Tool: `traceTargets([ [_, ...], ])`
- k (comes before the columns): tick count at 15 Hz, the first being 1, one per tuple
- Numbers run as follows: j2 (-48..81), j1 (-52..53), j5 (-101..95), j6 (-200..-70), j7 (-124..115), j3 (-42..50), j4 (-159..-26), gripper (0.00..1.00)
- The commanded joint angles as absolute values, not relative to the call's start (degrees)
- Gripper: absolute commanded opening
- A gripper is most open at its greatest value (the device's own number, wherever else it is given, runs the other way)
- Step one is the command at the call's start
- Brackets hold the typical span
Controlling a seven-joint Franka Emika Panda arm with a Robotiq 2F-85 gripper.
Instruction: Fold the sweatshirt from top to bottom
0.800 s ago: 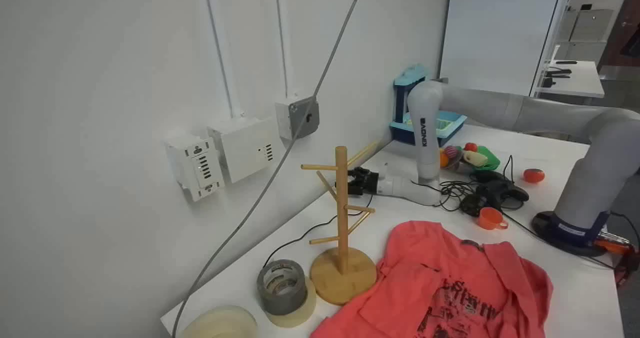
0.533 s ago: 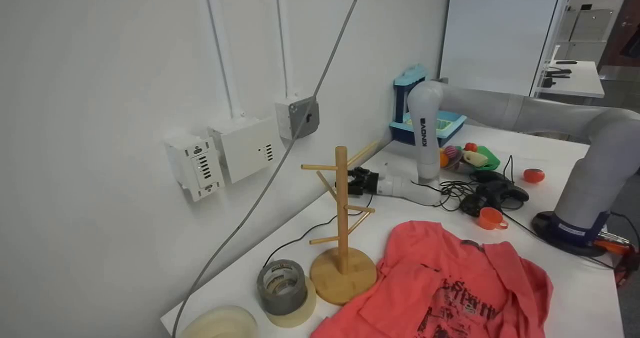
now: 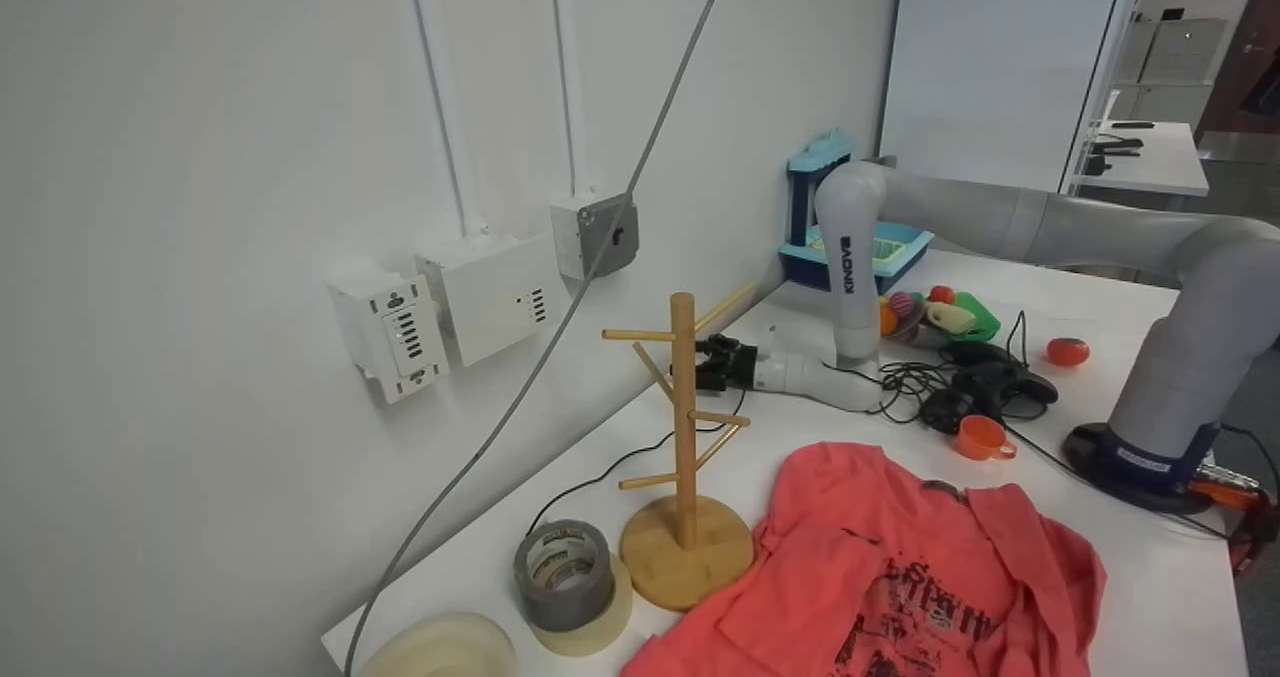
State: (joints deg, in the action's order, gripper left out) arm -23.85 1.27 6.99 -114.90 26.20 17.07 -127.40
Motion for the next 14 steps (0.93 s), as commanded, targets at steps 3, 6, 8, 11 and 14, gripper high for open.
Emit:
traceTargets([
  [3,-23.62,-0.26,7.65,-114.72,26.72,15.78,-127.28,1.0],
  [6,-23.62,-0.26,7.65,-114.72,26.72,15.78,-127.28,1.0],
  [8,-23.62,-0.26,7.65,-114.72,26.72,15.78,-127.28,1.0],
  [11,-23.61,-0.7,7.14,-114.08,25.61,15.15,-127.2,1.0],
  [14,-16.09,0.01,6.54,-109.82,22.94,13.98,-116.07,1.0],
])
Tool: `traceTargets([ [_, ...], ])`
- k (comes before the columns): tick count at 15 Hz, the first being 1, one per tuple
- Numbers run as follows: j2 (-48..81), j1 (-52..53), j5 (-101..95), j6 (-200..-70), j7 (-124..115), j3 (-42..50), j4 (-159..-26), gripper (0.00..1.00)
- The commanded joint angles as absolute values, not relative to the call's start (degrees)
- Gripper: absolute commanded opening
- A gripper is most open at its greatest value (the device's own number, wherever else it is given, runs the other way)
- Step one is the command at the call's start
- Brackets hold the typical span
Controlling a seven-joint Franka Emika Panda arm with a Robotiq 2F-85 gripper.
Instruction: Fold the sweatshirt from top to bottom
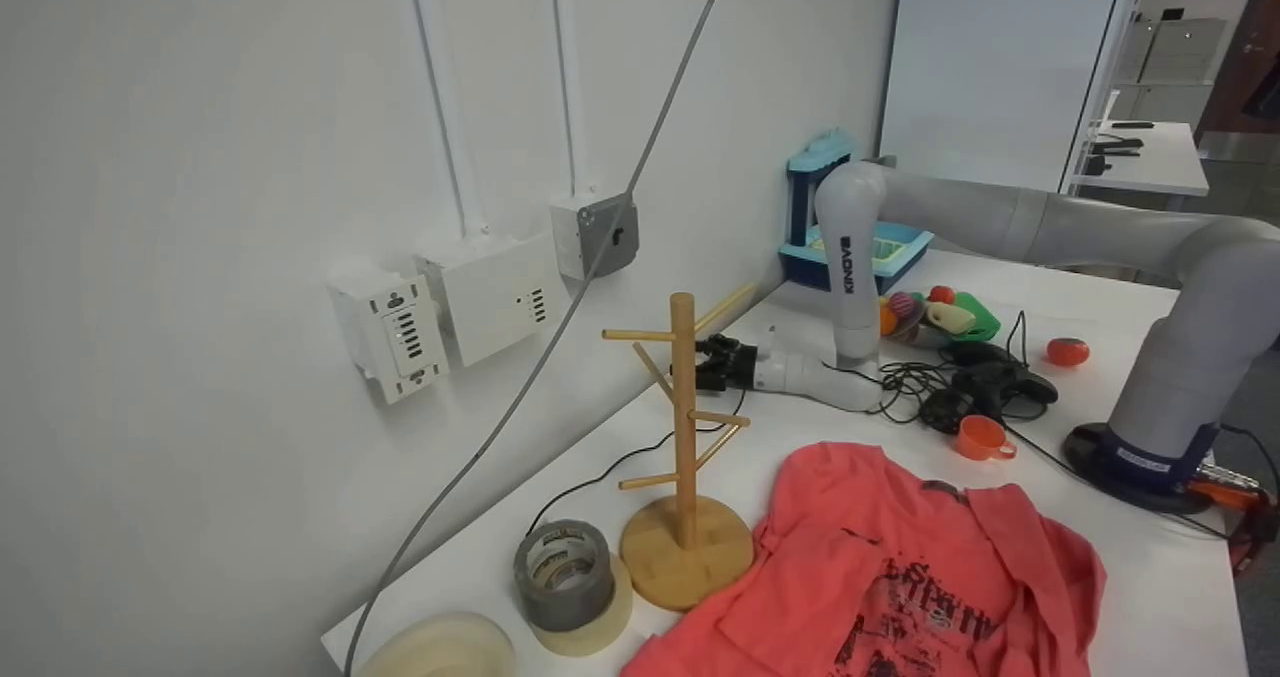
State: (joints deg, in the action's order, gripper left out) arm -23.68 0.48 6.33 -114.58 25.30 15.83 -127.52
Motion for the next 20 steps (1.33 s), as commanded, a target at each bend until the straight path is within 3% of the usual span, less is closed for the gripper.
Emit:
traceTargets([
  [1,-14.95,-0.49,5.67,-110.51,21.24,13.26,-115.05,1.0],
  [2,-21.42,-0.9,6.76,-113.62,24.05,13.79,-123.7,1.0],
  [11,-15.21,-1.21,6.67,-112.32,22.12,12.25,-116.58,1.0],
  [20,-14.92,-1.59,-0.96,-126.13,8.94,5.83,-133.25,1.0],
])
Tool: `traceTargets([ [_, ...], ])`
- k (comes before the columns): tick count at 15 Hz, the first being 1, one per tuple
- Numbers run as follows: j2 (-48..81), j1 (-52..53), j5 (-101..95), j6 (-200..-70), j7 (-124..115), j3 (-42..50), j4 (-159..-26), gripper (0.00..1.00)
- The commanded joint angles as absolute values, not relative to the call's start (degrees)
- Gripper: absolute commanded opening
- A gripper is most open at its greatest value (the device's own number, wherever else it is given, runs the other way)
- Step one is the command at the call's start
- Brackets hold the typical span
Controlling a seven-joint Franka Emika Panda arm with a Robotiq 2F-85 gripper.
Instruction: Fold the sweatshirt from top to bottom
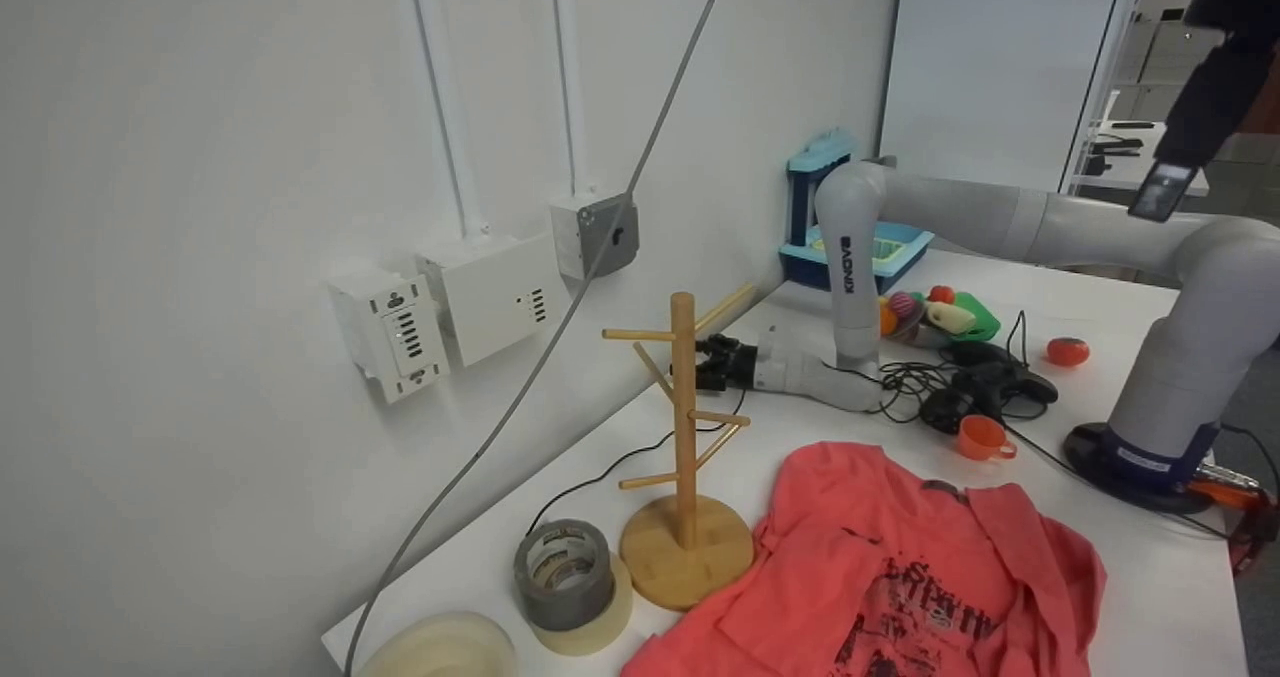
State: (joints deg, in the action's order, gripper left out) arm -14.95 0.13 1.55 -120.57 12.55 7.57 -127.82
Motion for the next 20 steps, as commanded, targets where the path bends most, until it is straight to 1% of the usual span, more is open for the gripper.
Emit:
traceTargets([
  [1,-14.29,-1.75,-1.64,-127.95,7.9,5.72,-135.04,1.0],
  [5,-11.28,-3.16,-3.45,-135.77,4.15,6.1,-140.3,1.0],
  [6,-11.82,-2.29,-1.79,-132.54,6.47,5.93,-138.45,1.0],
  [8,-10.78,-2.93,-2.0,-134.62,5.77,6.01,-139.86,1.0],
  [11,-9.93,-2.84,-1.96,-134.39,6.25,6.0,-139.49,1.0],
  [13,-6.39,-3.33,-2.82,-133.8,5.72,6.15,-138.87,1.0],
  [20,10.87,-5.83,-2.25,-142.37,4.7,7.62,-137.49,1.0],
])
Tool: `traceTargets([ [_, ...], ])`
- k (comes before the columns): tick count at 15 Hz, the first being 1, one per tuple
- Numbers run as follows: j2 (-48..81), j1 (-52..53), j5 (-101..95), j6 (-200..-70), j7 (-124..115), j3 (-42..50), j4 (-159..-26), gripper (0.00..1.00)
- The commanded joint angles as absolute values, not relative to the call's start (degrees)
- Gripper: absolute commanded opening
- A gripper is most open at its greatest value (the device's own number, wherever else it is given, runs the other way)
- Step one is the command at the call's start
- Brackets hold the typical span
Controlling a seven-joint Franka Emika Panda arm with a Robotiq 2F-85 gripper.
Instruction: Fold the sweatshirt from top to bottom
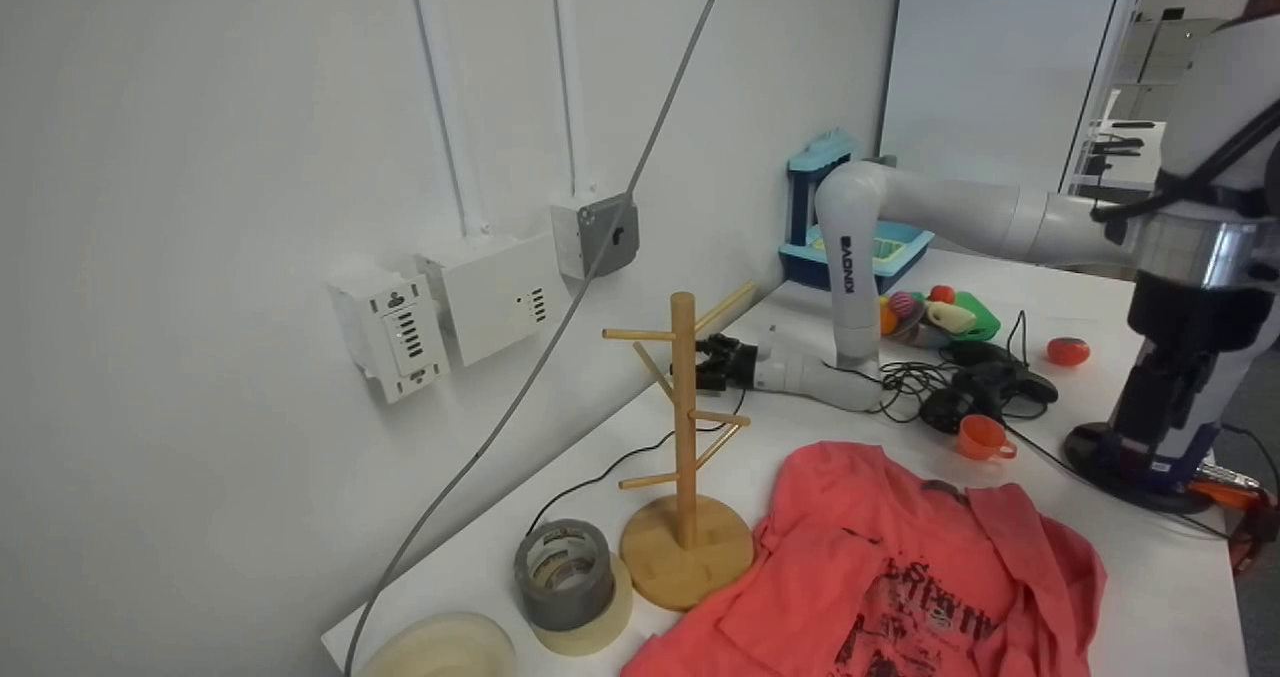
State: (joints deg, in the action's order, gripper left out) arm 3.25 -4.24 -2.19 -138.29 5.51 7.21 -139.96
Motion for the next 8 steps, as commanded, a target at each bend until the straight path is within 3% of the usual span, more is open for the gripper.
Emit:
traceTargets([
  [1,12.98,-6.07,-3.03,-143.34,3.13,7.9,-136.82,1.0],
  [2,8.21,-5.68,-2.32,-141.42,4.88,7.04,-139.45,1.0],
  [8,10.26,-5.69,-2.45,-142.69,4.33,6.82,-138.86,1.0],
])
